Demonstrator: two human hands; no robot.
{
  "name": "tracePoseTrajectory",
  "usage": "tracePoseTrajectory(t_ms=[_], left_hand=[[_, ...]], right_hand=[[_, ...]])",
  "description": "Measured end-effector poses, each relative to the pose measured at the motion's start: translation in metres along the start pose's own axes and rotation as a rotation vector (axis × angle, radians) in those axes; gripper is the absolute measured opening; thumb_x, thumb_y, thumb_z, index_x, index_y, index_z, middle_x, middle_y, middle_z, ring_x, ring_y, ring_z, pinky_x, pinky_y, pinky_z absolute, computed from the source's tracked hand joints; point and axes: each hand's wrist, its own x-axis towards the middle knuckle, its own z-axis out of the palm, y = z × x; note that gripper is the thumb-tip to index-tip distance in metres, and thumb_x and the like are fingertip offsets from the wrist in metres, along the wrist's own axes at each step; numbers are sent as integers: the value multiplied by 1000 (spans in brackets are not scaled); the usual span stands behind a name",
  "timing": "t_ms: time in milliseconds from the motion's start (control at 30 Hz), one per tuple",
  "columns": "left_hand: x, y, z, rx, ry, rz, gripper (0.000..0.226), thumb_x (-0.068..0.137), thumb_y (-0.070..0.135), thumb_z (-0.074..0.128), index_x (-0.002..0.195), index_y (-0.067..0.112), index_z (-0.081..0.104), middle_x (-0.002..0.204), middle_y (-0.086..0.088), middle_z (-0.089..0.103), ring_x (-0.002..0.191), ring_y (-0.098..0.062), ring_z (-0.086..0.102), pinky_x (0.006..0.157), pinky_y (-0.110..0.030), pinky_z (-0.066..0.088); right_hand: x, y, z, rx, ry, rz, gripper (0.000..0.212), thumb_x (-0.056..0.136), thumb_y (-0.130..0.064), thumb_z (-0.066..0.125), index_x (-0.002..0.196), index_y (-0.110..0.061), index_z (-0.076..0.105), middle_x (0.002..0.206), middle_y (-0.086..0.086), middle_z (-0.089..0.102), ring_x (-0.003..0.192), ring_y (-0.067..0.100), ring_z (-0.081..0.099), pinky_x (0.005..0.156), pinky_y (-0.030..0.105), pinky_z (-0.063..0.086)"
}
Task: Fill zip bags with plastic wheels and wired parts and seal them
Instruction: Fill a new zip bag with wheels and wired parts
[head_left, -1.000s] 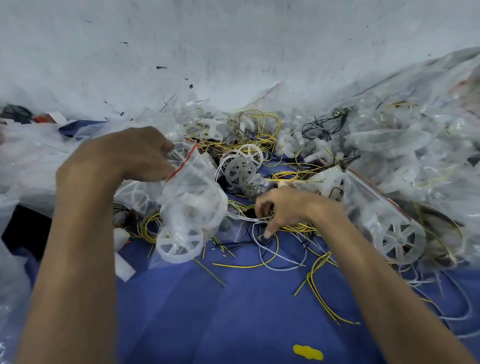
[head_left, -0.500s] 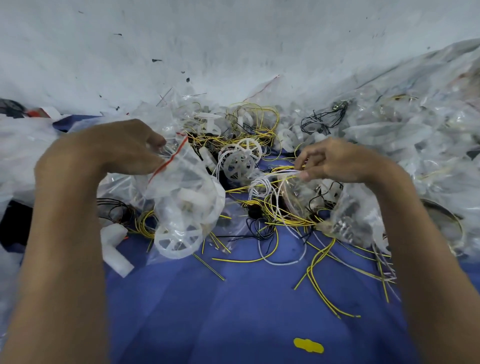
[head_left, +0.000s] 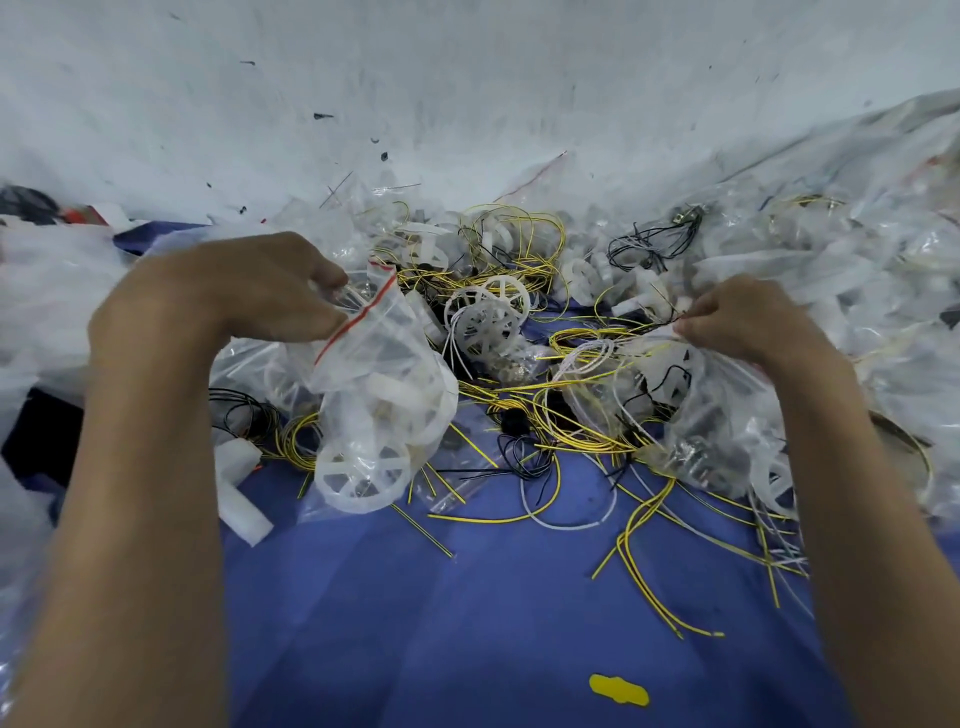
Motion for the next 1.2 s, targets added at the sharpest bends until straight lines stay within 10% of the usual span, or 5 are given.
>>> tracePoseTrajectory(t_ms=[333,600,833,1067,1200], left_hand=[[-2,-6,-7,23,-33,10,46,83,32,61,129,28,56,140,2,49,129,-21,42,102,-30,31],[-7,-21,-15,78,-24,28,53,78,27,61,130,34,53,143,3,45,130,-20,41,104,-29,32],[-2,-24,-16,83,-58,37,52,78,38,59,130,38,52,144,9,44,131,-17,41,109,-36,33],[3,-19,-11,99,-65,66,53,80,35,58,133,39,48,144,5,45,131,-19,42,109,-36,33],[4,-17,-10,88,-81,77,54,81,32,59,133,37,49,144,4,45,128,-19,44,109,-36,33]], right_hand=[[-22,-90,20,347,-108,-458,30,86,-27,64,114,-14,65,102,-2,66,89,9,60,79,18,45],[-10,-129,110,-263,-248,-422,27,84,-20,56,109,-10,62,115,17,58,108,34,56,85,39,47],[-1,-102,61,353,-53,-320,20,91,-27,58,84,-15,73,69,-8,62,61,6,54,59,25,41],[2,-77,26,304,343,-166,28,93,-31,47,86,-13,68,94,19,69,93,36,62,80,43,48],[-2,-76,0,1103,156,1,27,93,-20,44,68,-14,55,89,20,70,85,35,67,79,47,52]])
